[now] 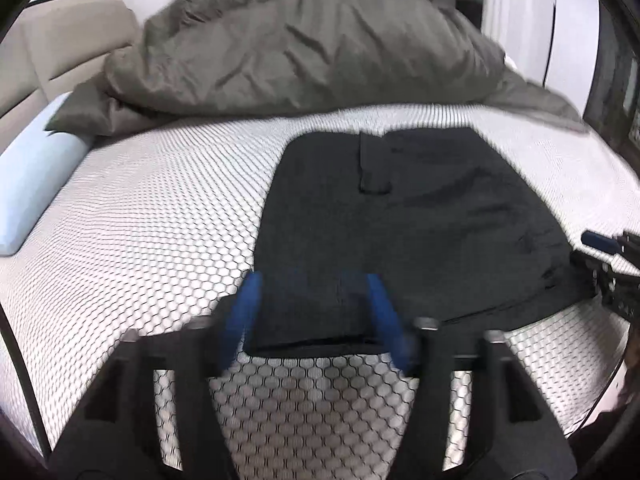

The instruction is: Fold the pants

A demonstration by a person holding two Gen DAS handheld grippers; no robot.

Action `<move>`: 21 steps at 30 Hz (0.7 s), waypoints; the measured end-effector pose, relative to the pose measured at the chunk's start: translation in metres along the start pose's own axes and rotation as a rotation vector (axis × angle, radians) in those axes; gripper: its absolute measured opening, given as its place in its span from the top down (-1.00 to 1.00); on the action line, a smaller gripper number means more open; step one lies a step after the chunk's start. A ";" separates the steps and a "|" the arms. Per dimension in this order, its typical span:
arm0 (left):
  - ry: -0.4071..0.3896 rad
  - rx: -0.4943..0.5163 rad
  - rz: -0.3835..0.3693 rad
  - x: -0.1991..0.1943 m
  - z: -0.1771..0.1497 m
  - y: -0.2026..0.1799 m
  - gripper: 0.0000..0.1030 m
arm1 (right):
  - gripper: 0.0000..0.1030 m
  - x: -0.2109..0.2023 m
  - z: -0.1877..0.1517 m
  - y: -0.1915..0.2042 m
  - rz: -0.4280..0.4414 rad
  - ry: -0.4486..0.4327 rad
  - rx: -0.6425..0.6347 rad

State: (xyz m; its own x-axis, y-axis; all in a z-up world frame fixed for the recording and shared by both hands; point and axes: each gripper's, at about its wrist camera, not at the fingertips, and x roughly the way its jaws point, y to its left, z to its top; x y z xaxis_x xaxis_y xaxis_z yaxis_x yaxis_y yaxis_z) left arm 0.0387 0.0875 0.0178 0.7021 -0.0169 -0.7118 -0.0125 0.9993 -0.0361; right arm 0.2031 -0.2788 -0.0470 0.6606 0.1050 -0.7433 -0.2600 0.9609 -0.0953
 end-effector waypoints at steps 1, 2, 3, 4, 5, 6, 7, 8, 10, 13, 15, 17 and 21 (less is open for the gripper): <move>-0.032 -0.011 -0.010 -0.011 -0.003 0.001 -0.40 | -0.02 -0.010 -0.003 -0.001 0.016 -0.034 0.024; -0.050 -0.014 -0.017 -0.018 -0.004 0.001 -0.51 | -0.28 -0.019 -0.004 -0.002 0.032 -0.074 0.045; -0.069 -0.013 -0.025 -0.026 -0.006 0.000 -0.56 | -0.61 -0.030 -0.008 -0.002 0.043 -0.118 0.061; -0.093 -0.012 -0.032 -0.033 -0.008 -0.001 -0.63 | -0.74 -0.040 -0.010 0.001 0.044 -0.153 0.073; -0.120 -0.010 -0.037 -0.041 -0.011 -0.002 -0.68 | -0.88 -0.049 -0.014 0.001 0.051 -0.192 0.091; -0.137 -0.004 -0.040 -0.048 -0.013 -0.004 -0.73 | -0.98 -0.055 -0.017 0.000 0.068 -0.213 0.109; -0.150 0.001 -0.044 -0.054 -0.016 -0.005 -0.91 | -0.99 -0.058 -0.018 -0.001 0.092 -0.221 0.128; -0.168 0.003 -0.047 -0.061 -0.019 -0.008 -0.99 | -0.99 -0.063 -0.024 0.000 0.123 -0.224 0.150; -0.201 0.012 -0.059 -0.071 -0.027 -0.013 -0.99 | -0.99 -0.069 -0.032 0.002 0.165 -0.236 0.183; -0.215 0.028 -0.068 -0.079 -0.035 -0.018 -0.99 | -0.99 -0.079 -0.039 0.004 0.163 -0.274 0.198; -0.215 0.028 -0.067 -0.081 -0.042 -0.019 -0.99 | -0.99 -0.081 -0.037 0.003 0.164 -0.294 0.201; -0.215 0.013 -0.073 -0.084 -0.047 -0.018 -0.99 | -0.99 -0.083 -0.037 0.001 0.160 -0.316 0.212; -0.223 -0.014 -0.096 -0.086 -0.047 -0.012 -0.99 | -0.99 -0.083 -0.036 0.000 0.165 -0.321 0.228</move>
State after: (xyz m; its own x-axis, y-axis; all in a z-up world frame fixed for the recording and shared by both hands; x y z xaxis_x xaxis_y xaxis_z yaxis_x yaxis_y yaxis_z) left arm -0.0553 0.0751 0.0462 0.8403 -0.1019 -0.5325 0.0525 0.9929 -0.1071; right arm 0.1233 -0.2963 -0.0090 0.8183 0.3022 -0.4889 -0.2421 0.9527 0.1837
